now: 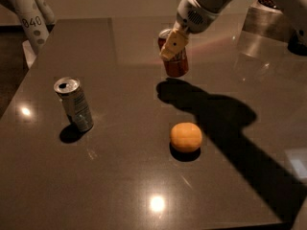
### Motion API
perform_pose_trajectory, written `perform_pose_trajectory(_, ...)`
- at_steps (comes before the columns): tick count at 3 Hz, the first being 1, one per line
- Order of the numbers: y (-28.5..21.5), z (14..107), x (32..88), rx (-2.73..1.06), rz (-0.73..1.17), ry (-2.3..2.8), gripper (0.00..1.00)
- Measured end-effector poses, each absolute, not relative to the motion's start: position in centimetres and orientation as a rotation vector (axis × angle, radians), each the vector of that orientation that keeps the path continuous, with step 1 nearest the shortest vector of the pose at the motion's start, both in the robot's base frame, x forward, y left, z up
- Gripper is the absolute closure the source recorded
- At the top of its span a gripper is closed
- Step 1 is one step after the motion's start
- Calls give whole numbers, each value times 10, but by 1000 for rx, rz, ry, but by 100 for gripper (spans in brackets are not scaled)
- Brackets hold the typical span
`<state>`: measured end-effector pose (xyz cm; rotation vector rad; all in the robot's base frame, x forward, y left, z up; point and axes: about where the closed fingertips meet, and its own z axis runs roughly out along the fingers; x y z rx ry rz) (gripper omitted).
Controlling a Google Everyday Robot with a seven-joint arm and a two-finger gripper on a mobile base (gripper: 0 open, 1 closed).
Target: Knock coke can over
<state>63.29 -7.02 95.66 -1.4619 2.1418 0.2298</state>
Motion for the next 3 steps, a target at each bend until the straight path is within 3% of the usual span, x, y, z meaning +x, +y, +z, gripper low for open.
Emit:
perform_pose_trajectory(1, -71, 966, 617, -1670, 64, 2144, 100)
perform_pose_trajectory(3, -53, 933, 612, -1937, -20, 2112, 98)
